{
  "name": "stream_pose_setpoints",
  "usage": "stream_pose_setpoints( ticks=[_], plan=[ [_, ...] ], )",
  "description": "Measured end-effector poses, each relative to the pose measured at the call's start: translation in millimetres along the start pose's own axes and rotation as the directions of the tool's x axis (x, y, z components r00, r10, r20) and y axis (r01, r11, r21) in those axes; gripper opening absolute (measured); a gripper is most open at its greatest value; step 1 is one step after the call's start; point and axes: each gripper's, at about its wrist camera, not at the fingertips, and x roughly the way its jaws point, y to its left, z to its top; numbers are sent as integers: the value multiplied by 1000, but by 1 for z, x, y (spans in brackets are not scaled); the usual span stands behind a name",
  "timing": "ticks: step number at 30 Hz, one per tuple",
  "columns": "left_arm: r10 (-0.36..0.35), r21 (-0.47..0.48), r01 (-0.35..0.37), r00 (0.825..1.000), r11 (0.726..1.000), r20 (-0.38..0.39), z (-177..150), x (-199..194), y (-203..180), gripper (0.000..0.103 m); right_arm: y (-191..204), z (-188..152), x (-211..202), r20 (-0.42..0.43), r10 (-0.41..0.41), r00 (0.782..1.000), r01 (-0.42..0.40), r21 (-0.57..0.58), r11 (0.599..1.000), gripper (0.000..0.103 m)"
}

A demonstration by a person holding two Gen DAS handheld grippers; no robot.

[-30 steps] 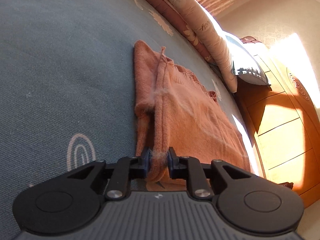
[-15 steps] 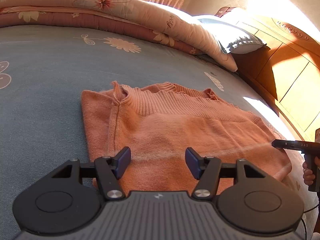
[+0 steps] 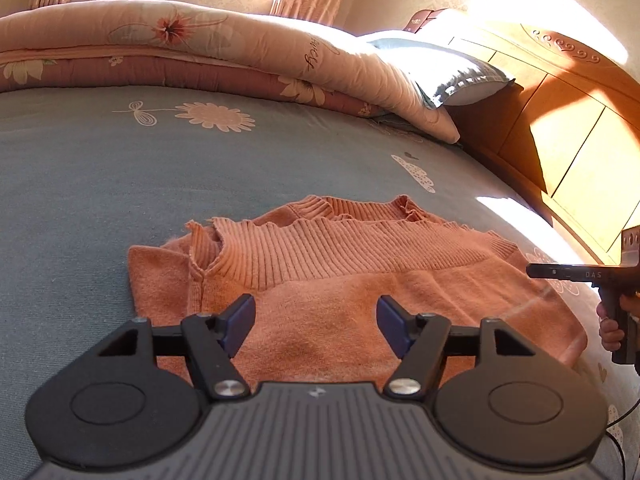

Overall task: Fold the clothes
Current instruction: 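Open both grippers and release the folded side edge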

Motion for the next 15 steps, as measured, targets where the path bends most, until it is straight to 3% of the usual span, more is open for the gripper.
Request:
stream_pose_setpoints(
  ticks=[3, 7, 9, 12, 13, 15],
  plan=[
    [96, 32, -95, 995, 995, -38, 0, 27, 4, 68, 3, 0, 26, -31, -52, 998, 51, -56, 997, 28],
    [129, 17, -128, 991, 992, -28, 1, 30, 20, 66, -15, 0, 25, 8, -138, 990, 138, -39, 990, 30],
    [137, 9, -137, 990, 991, -17, 5, 27, 18, 66, -24, 2, 18, 17, -131, 991, 132, -9, 991, 30],
    [-16, -63, 14, 1000, 998, -26, 11, 29, 7, 65, -22, 5, 10, 26, -101, 995, 101, -3, 995, 35],
    [-69, -88, 66, 997, 994, -26, 13, 29, 4, 68, -17, 6, 8, 31, -90, 995, 91, -16, 996, 41],
    [-174, -138, 169, 985, 976, -24, 17, 31, -4, 70, -3, 8, 12, 13, 3, 1000, -3, -16, 1000, 44]
  ],
)
